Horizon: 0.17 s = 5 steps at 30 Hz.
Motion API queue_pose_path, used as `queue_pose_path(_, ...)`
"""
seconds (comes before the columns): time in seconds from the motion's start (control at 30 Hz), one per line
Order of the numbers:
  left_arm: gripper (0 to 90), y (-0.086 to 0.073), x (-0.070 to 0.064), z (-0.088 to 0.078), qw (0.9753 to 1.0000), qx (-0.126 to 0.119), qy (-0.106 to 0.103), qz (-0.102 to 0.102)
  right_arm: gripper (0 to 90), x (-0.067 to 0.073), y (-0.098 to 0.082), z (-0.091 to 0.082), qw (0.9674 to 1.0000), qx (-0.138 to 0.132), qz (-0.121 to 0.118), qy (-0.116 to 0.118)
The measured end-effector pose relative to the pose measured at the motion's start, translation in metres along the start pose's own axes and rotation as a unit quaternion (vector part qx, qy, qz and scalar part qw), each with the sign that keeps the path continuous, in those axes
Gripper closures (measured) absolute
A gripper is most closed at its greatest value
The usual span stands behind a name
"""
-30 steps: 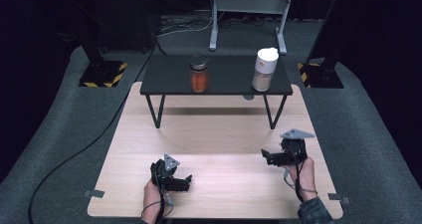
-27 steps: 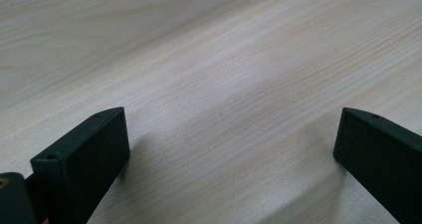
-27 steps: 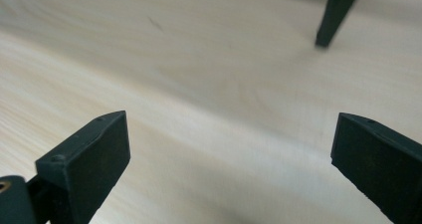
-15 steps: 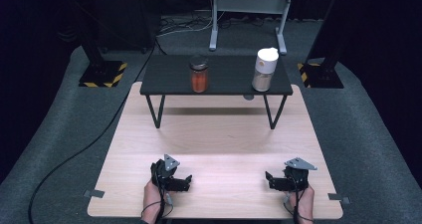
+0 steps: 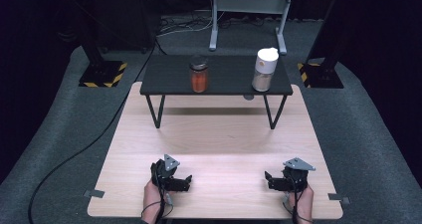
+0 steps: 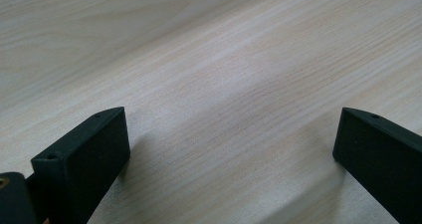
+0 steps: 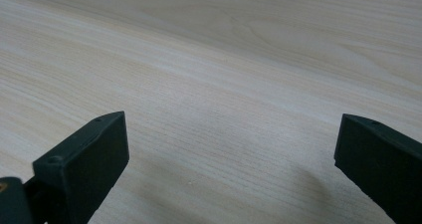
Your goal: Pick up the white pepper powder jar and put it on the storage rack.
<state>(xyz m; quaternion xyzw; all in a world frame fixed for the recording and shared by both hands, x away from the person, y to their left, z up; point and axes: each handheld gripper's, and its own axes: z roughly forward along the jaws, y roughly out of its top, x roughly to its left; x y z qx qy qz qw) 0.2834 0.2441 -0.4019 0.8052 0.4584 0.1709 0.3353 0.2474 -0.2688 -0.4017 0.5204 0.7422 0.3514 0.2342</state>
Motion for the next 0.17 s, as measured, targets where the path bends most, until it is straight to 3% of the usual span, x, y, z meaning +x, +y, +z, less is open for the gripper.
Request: queue_pose_path(0.17,1.1,0.0002,0.0005,0.0002,1.0000,0.000,-0.002,0.002,0.0,0.0004,-0.0013,-0.0004,1.0000,-0.004,0.000,-0.002)
